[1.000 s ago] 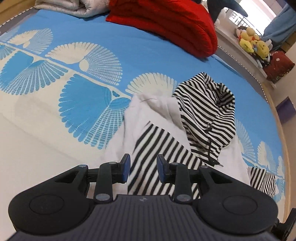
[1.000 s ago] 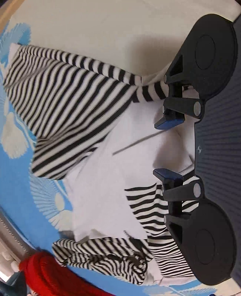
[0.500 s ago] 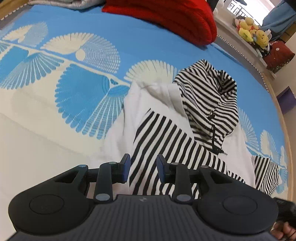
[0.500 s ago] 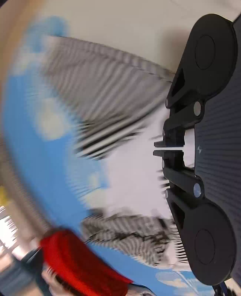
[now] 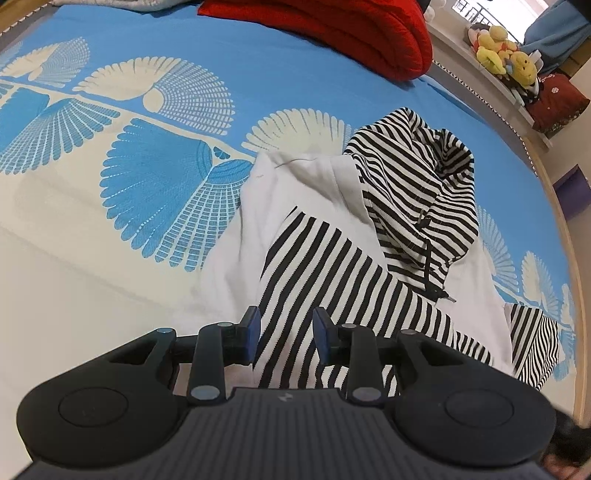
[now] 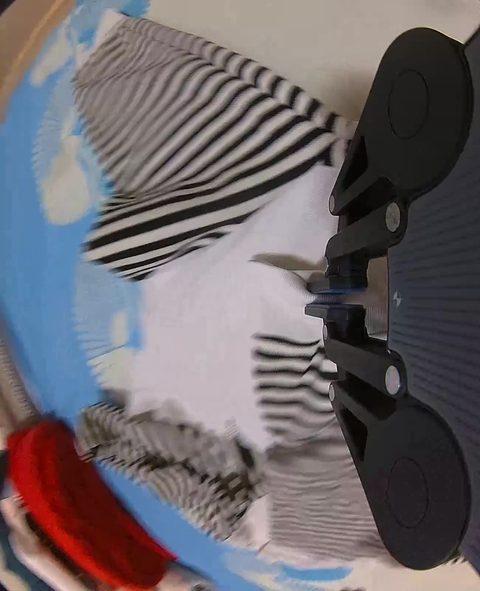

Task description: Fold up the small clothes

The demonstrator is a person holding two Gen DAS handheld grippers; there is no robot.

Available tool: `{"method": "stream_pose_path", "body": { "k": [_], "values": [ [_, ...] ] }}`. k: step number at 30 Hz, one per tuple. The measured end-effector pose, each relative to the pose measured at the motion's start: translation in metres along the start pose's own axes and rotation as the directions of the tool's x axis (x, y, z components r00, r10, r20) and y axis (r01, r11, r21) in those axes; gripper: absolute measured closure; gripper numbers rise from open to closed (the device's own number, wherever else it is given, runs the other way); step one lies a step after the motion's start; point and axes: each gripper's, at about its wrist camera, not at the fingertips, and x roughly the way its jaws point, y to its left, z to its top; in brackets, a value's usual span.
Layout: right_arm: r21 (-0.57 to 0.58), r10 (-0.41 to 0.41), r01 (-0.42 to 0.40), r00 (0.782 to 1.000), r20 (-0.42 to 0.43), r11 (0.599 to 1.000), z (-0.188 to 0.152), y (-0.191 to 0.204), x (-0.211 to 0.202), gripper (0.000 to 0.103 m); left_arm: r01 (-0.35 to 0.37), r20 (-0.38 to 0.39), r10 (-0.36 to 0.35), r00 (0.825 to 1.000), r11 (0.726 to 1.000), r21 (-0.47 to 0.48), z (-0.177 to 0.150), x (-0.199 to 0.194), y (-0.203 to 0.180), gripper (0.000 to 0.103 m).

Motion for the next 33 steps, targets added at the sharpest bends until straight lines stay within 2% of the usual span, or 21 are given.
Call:
{"method": "stream_pose_path", "body": {
  "k": [1, 3, 5, 6, 8, 9, 10, 11, 14, 16, 17, 18, 19, 20, 21, 24, 25, 27, 28, 30, 33],
  "values": [
    [-0.009, 0.017, -0.016, 0.998, 0.061, 1.0, 0.004, 0.006, -0.013, 0.099, 0.0, -0.001, 0.0, 1.0, 1.0, 0.002, 0.0, 0.001, -0.001, 0.069],
    [-0.07, 0.039, -0.025, 0.977, 0.21, 0.997, 0.011, 0.019, -0.041, 0.099, 0.001, -0.005, -0.001, 1.0, 1.0, 0.01, -0.001, 0.003, -0.003, 0.069],
    [-0.076, -0.004, 0.023, 0.971, 0.24, 0.997, 0.016, 0.021, -0.047, 0.099, 0.002, -0.013, -0.002, 1.0, 1.0, 0.025, -0.003, 0.006, -0.006, 0.069],
    [-0.055, -0.038, 0.05, 0.978, 0.203, 0.997, 0.018, 0.017, -0.04, 0.097, 0.002, -0.019, -0.001, 1.0, 0.999, 0.032, -0.005, 0.008, -0.007, 0.069],
    [-0.032, -0.131, 0.133, 0.989, 0.066, 0.991, 0.018, 0.007, -0.014, 0.095, 0.001, -0.032, 0.0, 0.999, 0.999, 0.047, -0.008, 0.012, -0.01, 0.069],
    [0.012, -0.185, 0.184, 0.983, 0.024, 0.983, 0.016, -0.002, -0.006, 0.092, 0.001, -0.038, 0.001, 0.999, 0.999, 0.052, -0.009, 0.014, -0.01, 0.069],
    [0.06, -0.206, 0.204, 0.978, 0.025, 0.977, 0.016, -0.008, -0.007, 0.089, 0.001, -0.042, 0.001, 0.999, 0.998, 0.056, -0.01, 0.015, -0.011, 0.069],
    [0.079, -0.202, 0.199, 0.978, 0.042, 0.977, 0.016, -0.01, -0.011, 0.089, 0.001, -0.047, 0.002, 0.999, 0.998, 0.06, -0.011, 0.017, -0.012, 0.069],
    [0.001, -0.114, 0.114, 0.987, 0.111, 0.993, 0.019, 0.004, -0.024, 0.088, 0.014, -0.06, -0.009, 0.998, 0.997, 0.079, -0.017, 0.022, -0.015, 0.069],
    [0.071, 0.033, -0.033, 0.999, -0.005, 0.997, 0.016, 0.0, -0.011, 0.085, 0.016, -0.093, -0.007, 0.996, 0.994, 0.105, -0.026, 0.036, -0.015, 0.069],
    [0.135, 0.072, -0.058, 0.992, -0.1, 0.989, 0.011, -0.007, 0.002, 0.085, -0.002, -0.135, 0.018, 0.991, 0.993, 0.116, -0.032, 0.047, -0.013, 0.069],
    [0.169, 0.047, -0.018, 0.984, -0.171, 0.985, 0.006, -0.014, 0.015, 0.086, -0.022, -0.17, 0.042, 0.985, 0.992, 0.123, -0.036, 0.056, -0.012, 0.071],
    [0.174, 0.017, 0.016, 0.982, -0.189, 0.985, 0.002, -0.019, 0.02, 0.086, -0.036, -0.189, 0.059, 0.98, 0.991, 0.125, -0.042, 0.063, -0.009, 0.073],
    [0.172, 0.02, 0.011, 0.985, -0.174, 0.985, 0.005, -0.019, 0.017, 0.086, -0.041, -0.18, 0.065, 0.982, 0.991, 0.131, -0.042, 0.061, -0.01, 0.072],
    [0.158, 0.01, 0.017, 0.986, -0.169, 0.987, 0.01, -0.016, 0.015, 0.082, -0.048, -0.175, 0.072, 0.982, 0.989, 0.141, -0.04, 0.057, -0.013, 0.072],
    [0.069, -0.026, 0.032, 0.997, -0.079, 0.997, 0.014, -0.006, 0.001, 0.076, 0.0, -0.087, 0.017, 0.996, 0.981, 0.196, -0.036, 0.034, -0.03, 0.066],
    [0.053, -0.038, 0.042, 0.996, -0.08, 0.998, 0.016, -0.005, 0.001, 0.074, 0.009, -0.093, 0.012, 0.996, 0.975, 0.223, -0.039, 0.038, -0.035, 0.065],
    [0.073, -0.042, 0.051, 0.991, -0.124, 0.996, 0.012, -0.007, 0.008, 0.074, -0.035, -0.178, 0.078, 0.981, 0.972, 0.232, -0.05, 0.061, -0.034, 0.066],
    [0.093, -0.044, 0.059, 0.988, -0.148, 0.994, 0.009, -0.012, 0.011, 0.074, -0.051, -0.195, 0.097, 0.976, 0.972, 0.23, -0.054, 0.068, -0.032, 0.066],
    [0.126, -0.03, 0.05, 0.988, -0.153, 0.991, 0.009, -0.015, 0.011, 0.074, -0.08, -0.154, 0.127, 0.98, 0.957, 0.277, -0.055, 0.063, -0.043, 0.065],
    [0.093, -0.039, 0.048, 0.995, -0.088, 0.995, 0.013, -0.011, -0.001, 0.074, -0.039, -0.1, 0.071, 0.992, 0.957, 0.289, -0.053, 0.044, -0.06, 0.059]
  ]
}}
